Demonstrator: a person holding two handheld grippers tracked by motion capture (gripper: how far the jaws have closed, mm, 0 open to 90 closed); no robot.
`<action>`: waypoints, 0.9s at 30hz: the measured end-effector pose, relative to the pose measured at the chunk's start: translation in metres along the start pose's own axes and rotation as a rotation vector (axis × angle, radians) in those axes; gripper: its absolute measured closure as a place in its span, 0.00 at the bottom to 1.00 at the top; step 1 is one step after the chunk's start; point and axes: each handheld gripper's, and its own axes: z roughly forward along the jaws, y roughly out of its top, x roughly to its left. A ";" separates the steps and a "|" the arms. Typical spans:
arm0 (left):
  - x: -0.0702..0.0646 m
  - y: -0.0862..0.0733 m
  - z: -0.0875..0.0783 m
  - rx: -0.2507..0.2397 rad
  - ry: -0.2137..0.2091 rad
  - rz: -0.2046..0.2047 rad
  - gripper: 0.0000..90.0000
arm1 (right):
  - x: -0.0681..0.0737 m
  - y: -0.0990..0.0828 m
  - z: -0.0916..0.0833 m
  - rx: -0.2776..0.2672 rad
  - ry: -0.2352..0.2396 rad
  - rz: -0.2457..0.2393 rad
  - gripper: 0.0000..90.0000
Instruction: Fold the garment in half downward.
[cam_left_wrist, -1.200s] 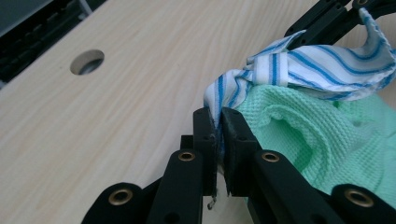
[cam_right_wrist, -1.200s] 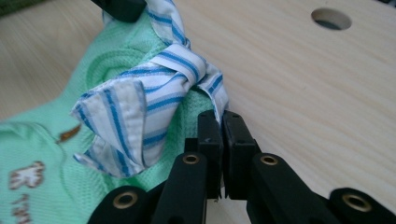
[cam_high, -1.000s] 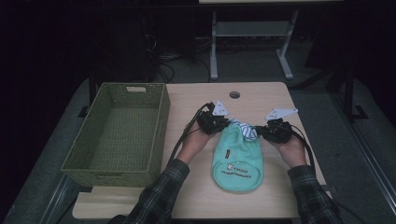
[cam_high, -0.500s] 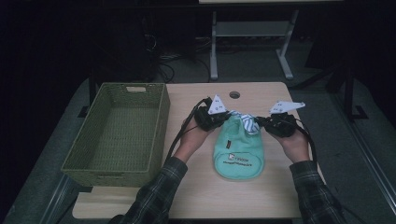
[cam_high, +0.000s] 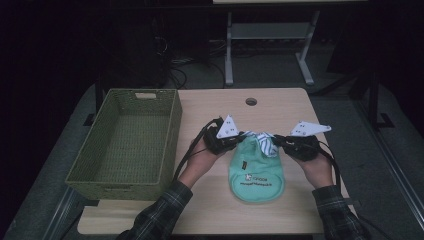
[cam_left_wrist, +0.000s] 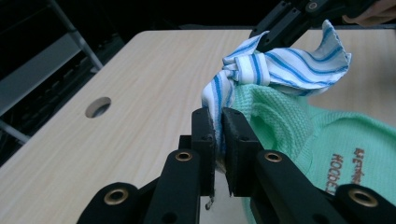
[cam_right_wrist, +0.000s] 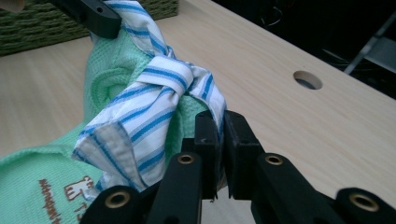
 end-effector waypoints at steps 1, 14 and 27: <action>-0.001 -0.001 0.000 -0.005 0.000 -0.002 0.92 | 0.002 -0.001 0.000 0.003 0.002 0.000 0.93; -0.017 -0.008 -0.013 -0.011 -0.049 -0.008 0.91 | 0.016 -0.011 -0.011 0.006 0.063 0.011 0.97; -0.050 -0.020 -0.021 0.018 -0.101 0.036 0.88 | 0.042 -0.034 -0.021 0.020 0.077 -0.026 0.94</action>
